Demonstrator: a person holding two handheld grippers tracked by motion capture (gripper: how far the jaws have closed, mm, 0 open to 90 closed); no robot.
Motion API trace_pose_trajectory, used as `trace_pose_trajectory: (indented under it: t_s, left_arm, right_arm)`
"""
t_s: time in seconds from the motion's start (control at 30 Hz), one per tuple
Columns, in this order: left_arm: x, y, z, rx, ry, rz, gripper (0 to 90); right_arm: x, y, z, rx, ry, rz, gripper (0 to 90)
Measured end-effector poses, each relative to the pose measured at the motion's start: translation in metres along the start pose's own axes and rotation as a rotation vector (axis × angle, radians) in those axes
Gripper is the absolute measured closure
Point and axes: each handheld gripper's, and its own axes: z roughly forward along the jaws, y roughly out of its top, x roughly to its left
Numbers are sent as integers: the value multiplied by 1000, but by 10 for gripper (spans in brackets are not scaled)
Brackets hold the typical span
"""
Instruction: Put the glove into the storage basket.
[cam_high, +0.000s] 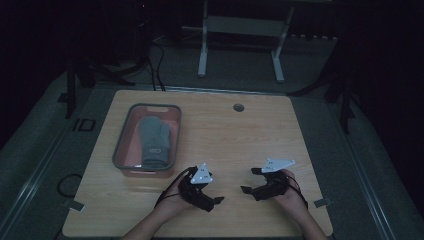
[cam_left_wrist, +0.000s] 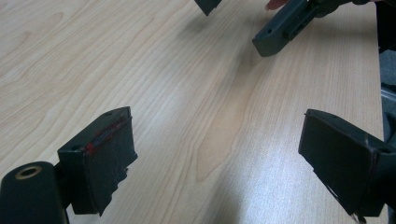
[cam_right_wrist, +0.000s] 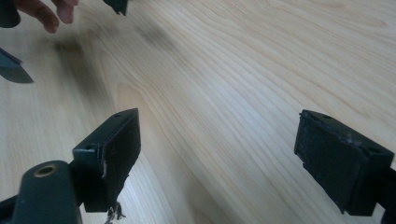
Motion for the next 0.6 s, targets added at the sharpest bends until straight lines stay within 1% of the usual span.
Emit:
trace_pose_trajectory:
  t_s: [0.07,0.1,0.17,0.3,0.4,0.5,0.6]
  left_arm:
    - [-1,-2,2,-7,-8,-5,110]
    - [-2,-3,4,-9,-7,-3,110]
    - [-3,-6,6,-20,-19,-4,110]
    - [-5,-10,8,-23,-27,-2,110]
    - [-5,-11,9,-21,-27,0,110]
    - [-5,-10,8,-27,-26,-6,110]
    - [-4,-10,9,-21,-28,-4,110]
  right_arm:
    - [-2,-7,-3,-2,-8,8,145]
    - [-3,-11,-5,-3,-10,8,145]
    - [-4,-18,-9,-1,-26,2,145]
    - [-6,-30,-17,-18,-41,8,150]
    - [-7,-38,-23,-27,-54,-7,150]
    - [-8,-41,-27,-36,-67,-5,150]
    - [-9,-42,-27,-44,-75,-4,150]
